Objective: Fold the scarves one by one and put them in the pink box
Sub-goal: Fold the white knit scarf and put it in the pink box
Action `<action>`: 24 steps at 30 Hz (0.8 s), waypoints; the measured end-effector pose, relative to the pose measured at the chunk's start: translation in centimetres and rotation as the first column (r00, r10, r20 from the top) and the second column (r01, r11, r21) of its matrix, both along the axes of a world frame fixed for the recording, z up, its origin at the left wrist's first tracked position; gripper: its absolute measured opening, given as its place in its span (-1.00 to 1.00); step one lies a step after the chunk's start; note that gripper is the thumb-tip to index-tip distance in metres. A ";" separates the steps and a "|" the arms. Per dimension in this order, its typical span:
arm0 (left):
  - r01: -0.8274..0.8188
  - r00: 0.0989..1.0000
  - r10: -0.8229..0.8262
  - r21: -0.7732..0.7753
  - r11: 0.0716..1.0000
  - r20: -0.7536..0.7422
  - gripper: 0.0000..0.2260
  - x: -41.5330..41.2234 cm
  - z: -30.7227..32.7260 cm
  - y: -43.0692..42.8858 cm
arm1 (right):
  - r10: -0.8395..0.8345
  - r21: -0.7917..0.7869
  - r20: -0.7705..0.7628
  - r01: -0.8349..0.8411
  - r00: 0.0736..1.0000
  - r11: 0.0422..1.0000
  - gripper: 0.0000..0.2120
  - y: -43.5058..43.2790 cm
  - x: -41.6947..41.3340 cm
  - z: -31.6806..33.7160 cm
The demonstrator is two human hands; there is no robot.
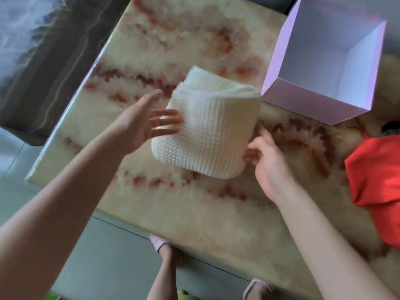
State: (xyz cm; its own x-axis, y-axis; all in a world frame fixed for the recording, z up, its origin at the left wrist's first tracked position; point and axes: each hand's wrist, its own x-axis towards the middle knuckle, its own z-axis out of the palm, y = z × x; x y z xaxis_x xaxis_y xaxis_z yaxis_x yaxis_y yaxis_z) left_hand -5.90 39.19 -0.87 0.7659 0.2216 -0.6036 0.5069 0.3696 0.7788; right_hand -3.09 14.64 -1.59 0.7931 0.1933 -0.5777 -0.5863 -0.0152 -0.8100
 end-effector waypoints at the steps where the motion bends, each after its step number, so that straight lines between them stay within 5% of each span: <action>1: 0.024 1.000 -0.024 0.119 0.993 -0.002 -0.75 0.7 -0.3 -0.2 | 0.054 -0.117 0.052 -0.047 0.997 0.992 -0.45 0.5 1.1 -0.5; 5: 0.274 0.961 -0.230 0.648 0.711 -0.154 -0.38 1.1 -2.3 -0.8 | 0.123 -0.221 0.129 -0.092 0.984 0.971 -0.36 1.7 2.1 -2.3; 9: 0.183 0.980 -0.094 0.610 0.771 -0.175 -0.41 0.4 -4.0 -0.8 | 0.013 -0.355 0.269 0.087 0.963 0.931 -0.50 2.8 1.9 -3.9; 12: 0.124 0.991 -0.030 0.788 0.603 -0.134 -0.66 0.6 -4.4 -1.2 | 0.010 -0.418 0.345 0.144 0.939 0.897 -0.66 3.1 1.4 -4.3; 14: -0.024 1.000 0.002 0.848 0.530 0.028 -0.73 1.2 -3.8 -1.5 | 0.001 -0.499 0.425 0.233 0.905 0.834 -0.84 2.8 1.6 -4.5; 18: -0.186 0.968 -0.067 0.875 0.446 0.240 -0.72 4.0 -2.0 -2.4 | 0.026 -0.582 0.415 0.243 0.910 0.776 -0.71 2.4 4.3 -5.4; 21: 0.007 0.989 -0.134 0.898 0.440 0.058 -0.71 6.7 -3.5 -2.9 | 0.097 -0.626 0.245 0.081 0.965 0.775 -0.65 1.9 5.9 -6.9; 24: 0.207 0.978 -0.122 0.848 0.489 -0.168 -0.66 8.0 -6.4 -2.2 | 0.077 -0.639 0.236 0.095 0.969 0.763 -0.63 1.6 5.3 -6.9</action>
